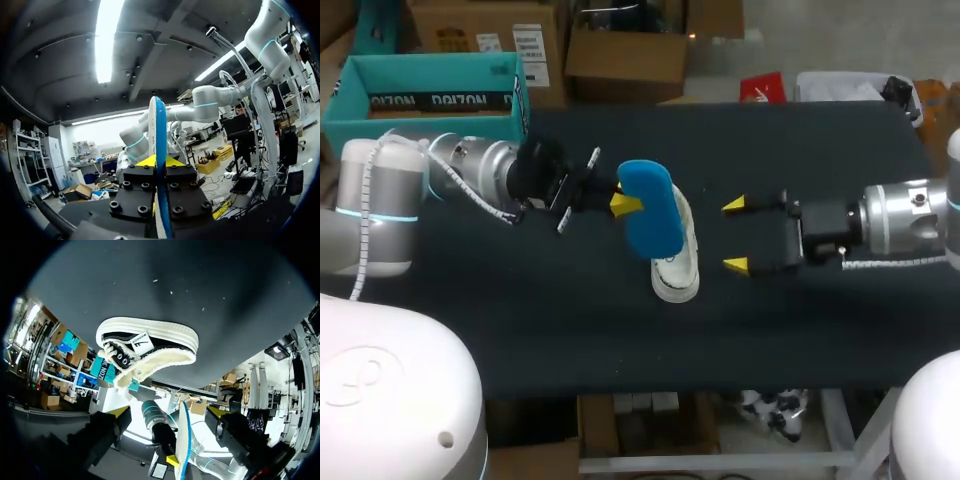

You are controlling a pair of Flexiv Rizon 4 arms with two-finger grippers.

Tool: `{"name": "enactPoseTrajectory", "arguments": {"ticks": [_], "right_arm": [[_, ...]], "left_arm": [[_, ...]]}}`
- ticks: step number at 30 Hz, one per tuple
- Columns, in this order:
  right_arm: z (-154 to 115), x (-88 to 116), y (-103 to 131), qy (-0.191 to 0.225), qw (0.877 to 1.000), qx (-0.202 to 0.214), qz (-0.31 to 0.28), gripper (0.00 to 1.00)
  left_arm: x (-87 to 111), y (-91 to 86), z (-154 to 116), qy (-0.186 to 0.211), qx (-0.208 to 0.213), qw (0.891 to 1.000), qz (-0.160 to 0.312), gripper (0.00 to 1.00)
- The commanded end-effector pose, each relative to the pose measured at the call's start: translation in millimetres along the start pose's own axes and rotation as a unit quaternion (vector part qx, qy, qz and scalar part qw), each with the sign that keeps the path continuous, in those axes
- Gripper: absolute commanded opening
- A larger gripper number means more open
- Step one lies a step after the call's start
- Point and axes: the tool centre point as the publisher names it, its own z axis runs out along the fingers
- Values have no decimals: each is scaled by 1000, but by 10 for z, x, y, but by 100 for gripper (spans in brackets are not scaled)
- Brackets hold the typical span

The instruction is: Open the shoe tongue, take the insole out of the shoe, put the insole back into the shoe, and pack the shoe into the shoebox

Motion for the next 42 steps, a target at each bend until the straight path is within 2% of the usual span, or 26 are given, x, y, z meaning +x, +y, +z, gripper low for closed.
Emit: {"name": "enactPoseTrajectory", "arguments": {"ticks": [1,5,7,12,17,21,23,25,26,30,32,34,42], "right_arm": [[54,-9,21,12,1000,-1,9,100],[90,-11,-8,23,999,9,20,100],[111,-17,-8,25,999,11,23,100],[191,-25,-39,35,999,24,10,100],[271,-24,-14,42,999,33,-2,100],[327,-5,13,47,998,44,-8,92],[346,16,21,51,998,47,-12,83],[368,42,22,54,997,48,-15,69],[374,53,20,55,997,49,-16,55],[396,75,33,54,997,52,-20,23],[404,82,42,53,997,53,-20,4],[406,87,48,53,997,54,-20,0],[377,97,55,48,997,56,-30,0]], "left_arm": [[-72,197,34,46,12,997,55,0],[-94,391,72,65,0,991,114,0],[-122,479,71,67,15,991,118,0],[-197,668,43,56,20,986,154,0],[-285,796,2,35,50,988,143,0],[-310,861,1,28,64,988,140,0],[-322,878,12,29,66,988,140,0],[-332,891,28,29,68,988,139,0],[-332,898,38,30,69,988,139,0],[-338,919,53,30,68,988,137,0],[-344,925,52,29,69,988,134,0],[-347,928,52,28,68,988,133,0],[-370,936,46,26,60,991,117,0]]}}
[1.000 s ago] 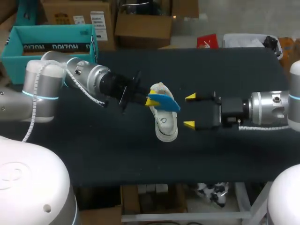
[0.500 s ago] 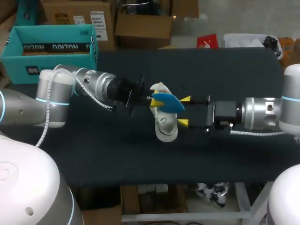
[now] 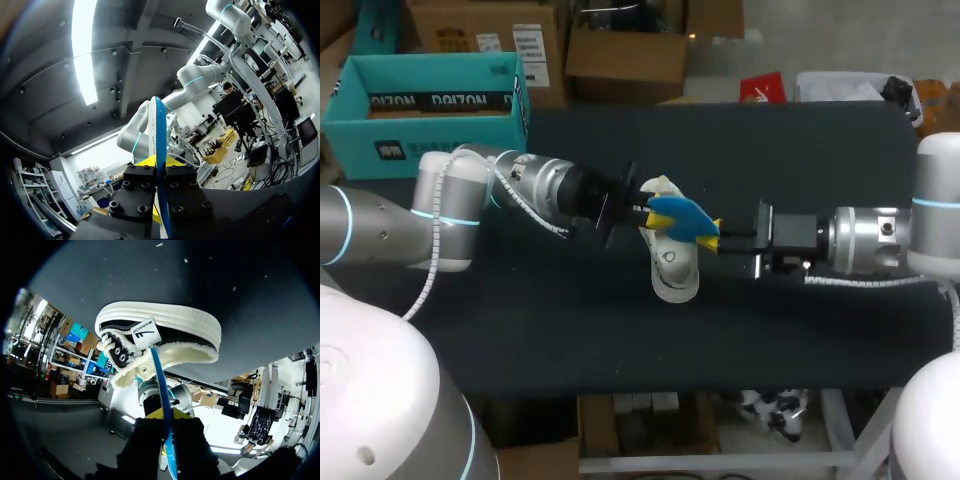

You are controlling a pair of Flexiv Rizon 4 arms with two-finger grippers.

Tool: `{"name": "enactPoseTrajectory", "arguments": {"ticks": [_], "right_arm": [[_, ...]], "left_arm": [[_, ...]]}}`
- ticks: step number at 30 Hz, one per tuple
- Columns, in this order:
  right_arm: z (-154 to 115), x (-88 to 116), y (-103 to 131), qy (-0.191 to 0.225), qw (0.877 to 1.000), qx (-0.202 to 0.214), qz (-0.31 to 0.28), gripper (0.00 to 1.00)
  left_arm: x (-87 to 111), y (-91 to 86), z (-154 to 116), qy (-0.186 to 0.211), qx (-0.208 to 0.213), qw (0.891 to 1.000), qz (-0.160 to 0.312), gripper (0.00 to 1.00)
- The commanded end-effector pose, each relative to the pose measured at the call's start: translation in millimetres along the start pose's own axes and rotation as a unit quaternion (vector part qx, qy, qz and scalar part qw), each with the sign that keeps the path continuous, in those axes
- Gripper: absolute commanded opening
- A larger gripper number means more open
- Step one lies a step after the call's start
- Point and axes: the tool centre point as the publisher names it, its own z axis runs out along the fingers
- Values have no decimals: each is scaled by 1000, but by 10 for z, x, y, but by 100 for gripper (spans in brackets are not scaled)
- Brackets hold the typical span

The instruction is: Open the shoe tongue, take the insole out of the shoe, put the insole back into the shoe, and pack the shoe into the shoebox

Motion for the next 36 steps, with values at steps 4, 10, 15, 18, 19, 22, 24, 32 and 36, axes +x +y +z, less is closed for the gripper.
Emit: {"name": "enactPoseTrajectory", "arguments": {"ticks": [4,10,15,18,19,22,24,32,36], "right_arm": [[-53,3,19,-7,1000,15,-9,0],[-83,-32,-10,-31,999,29,-33,0],[-100,-114,-34,-54,997,41,-45,0],[-83,-185,-56,-74,996,39,-44,0],[-80,-215,-65,-82,995,35,-45,0],[-49,-281,-84,-105,993,37,-47,0],[-30,-317,-89,-113,992,39,-50,0],[-11,-414,-96,-118,990,52,-53,0],[-11,-429,-103,-117,991,51,-47,0]], "left_arm": [[-27,0,-52,4,4,1000,-13,3],[-83,-167,-204,29,-15,999,-22,100],[-123,-274,-365,95,6,993,-74,100],[-126,-288,-461,145,1,983,-110,100],[-127,-292,-505,166,-20,979,-115,100],[-105,-305,-592,213,-63,966,-135,100],[-100,-305,-640,231,-93,958,-145,100],[-51,-250,-714,272,-207,923,-177,100],[-51,-250,-714,272,-207,923,-177,100]]}}
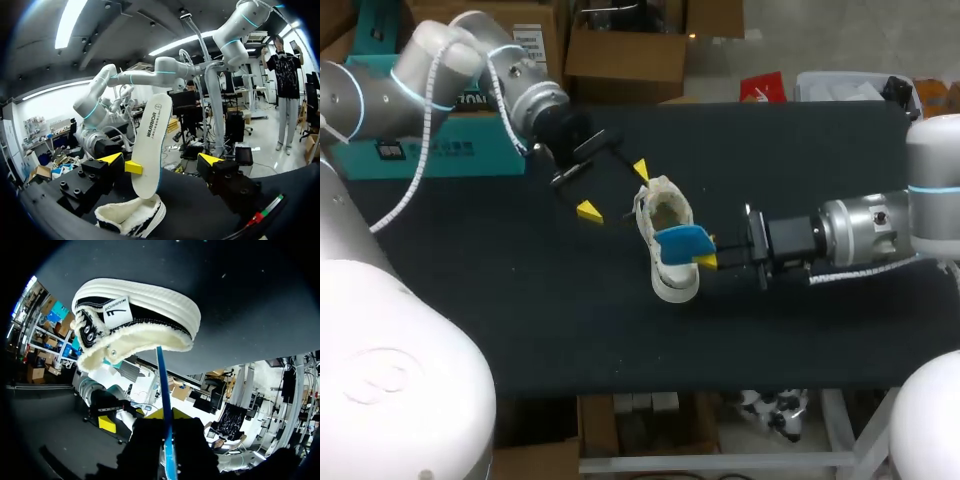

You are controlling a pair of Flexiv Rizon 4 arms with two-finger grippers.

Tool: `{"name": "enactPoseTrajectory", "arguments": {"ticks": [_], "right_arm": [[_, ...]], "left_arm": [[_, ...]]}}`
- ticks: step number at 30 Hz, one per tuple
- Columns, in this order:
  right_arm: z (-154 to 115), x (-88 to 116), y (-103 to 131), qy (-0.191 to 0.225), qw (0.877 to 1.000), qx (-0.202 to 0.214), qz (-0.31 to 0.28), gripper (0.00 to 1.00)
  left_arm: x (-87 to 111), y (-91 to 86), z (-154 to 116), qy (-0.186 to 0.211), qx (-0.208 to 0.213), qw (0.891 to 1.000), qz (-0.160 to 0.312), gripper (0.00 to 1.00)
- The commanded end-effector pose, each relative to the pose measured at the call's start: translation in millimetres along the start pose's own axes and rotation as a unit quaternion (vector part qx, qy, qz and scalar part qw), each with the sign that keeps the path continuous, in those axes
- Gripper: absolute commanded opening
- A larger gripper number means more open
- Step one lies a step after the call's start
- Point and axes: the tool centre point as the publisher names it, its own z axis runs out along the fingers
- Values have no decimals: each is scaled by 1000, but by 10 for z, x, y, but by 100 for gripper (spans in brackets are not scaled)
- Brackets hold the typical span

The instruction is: Open the shoe tongue, take the insole out of the shoe, put the insole back into the shoe, and pack the shoe into the shoebox

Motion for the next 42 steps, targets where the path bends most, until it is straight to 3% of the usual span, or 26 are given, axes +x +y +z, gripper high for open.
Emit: {"name": "enactPoseTrajectory", "arguments": {"ticks": [1,12,14,15,18,20,28,42], "right_arm": [[-9,-17,18,2,1000,3,0,0],[-9,-17,18,2,1000,3,0,0],[-9,-17,18,2,1000,3,0,0],[-4,-28,-3,1,1000,2,0,0],[16,-88,-78,-13,1000,3,-2,0],[41,-139,-131,-22,1000,7,-6,0],[104,-245,-229,-47,998,35,-12,0],[164,-266,-233,-63,997,43,-8,0]], "left_arm": [[-26,-135,29,16,-73,997,-10,100],[-26,-135,29,16,-73,997,-10,100],[-114,-16,-22,8,-118,993,-7,100],[-134,32,-36,35,-112,993,1,100],[-195,154,-142,40,-129,991,-10,100],[-213,182,-196,56,-143,988,-3,100],[-195,279,-294,114,-130,985,6,100],[-125,329,-259,116,-142,983,6,100]]}}
